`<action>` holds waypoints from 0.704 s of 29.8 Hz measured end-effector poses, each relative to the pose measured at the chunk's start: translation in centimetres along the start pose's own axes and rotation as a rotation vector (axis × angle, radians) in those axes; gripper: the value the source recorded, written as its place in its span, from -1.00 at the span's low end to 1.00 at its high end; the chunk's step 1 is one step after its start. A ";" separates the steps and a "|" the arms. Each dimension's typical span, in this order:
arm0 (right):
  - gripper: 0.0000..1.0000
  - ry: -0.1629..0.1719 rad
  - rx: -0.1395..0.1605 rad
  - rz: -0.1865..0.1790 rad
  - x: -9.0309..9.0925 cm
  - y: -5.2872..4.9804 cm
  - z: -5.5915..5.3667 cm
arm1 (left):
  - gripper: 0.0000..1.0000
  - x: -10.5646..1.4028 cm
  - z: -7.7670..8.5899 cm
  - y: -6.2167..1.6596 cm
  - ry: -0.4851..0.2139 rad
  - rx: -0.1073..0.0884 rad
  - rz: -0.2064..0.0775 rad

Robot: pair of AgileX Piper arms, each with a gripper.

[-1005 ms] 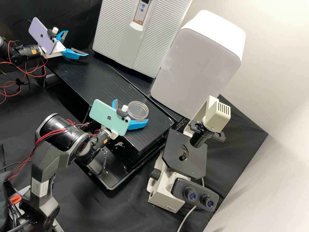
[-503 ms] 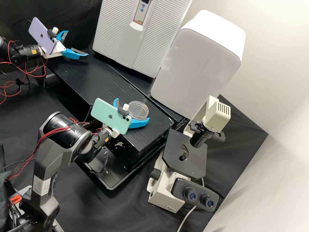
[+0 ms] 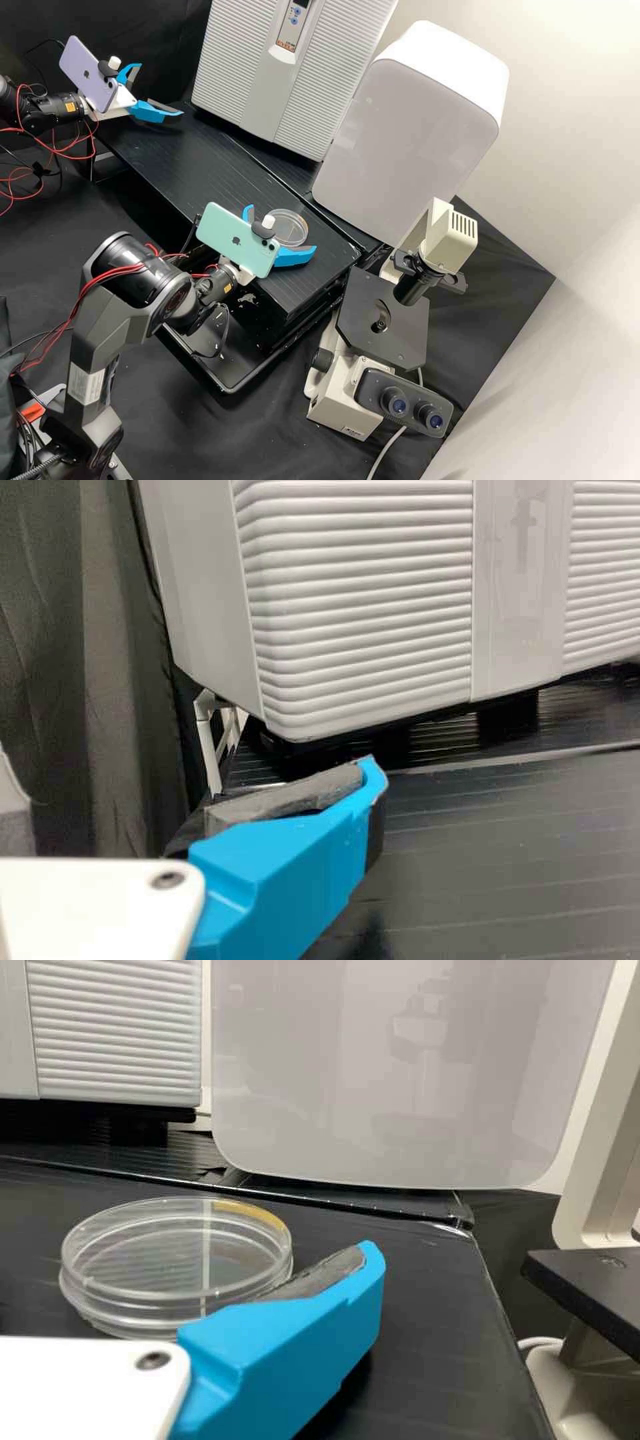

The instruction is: Slide the petri dish to the left

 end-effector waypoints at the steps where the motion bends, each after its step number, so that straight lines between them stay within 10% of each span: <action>1: 1.00 0.002 0.000 -0.002 0.1 0.0 -0.1 | 1.00 0.0 0.0 0.00 0.000 0.000 0.000; 11: 1.00 0.097 -0.027 -0.039 0.8 -0.4 -1.6 | 1.00 0.0 0.0 0.00 0.000 0.000 0.000; 21: 1.00 0.220 -0.038 -0.160 1.7 -1.8 -3.0 | 1.00 0.0 0.0 0.00 0.000 0.000 0.000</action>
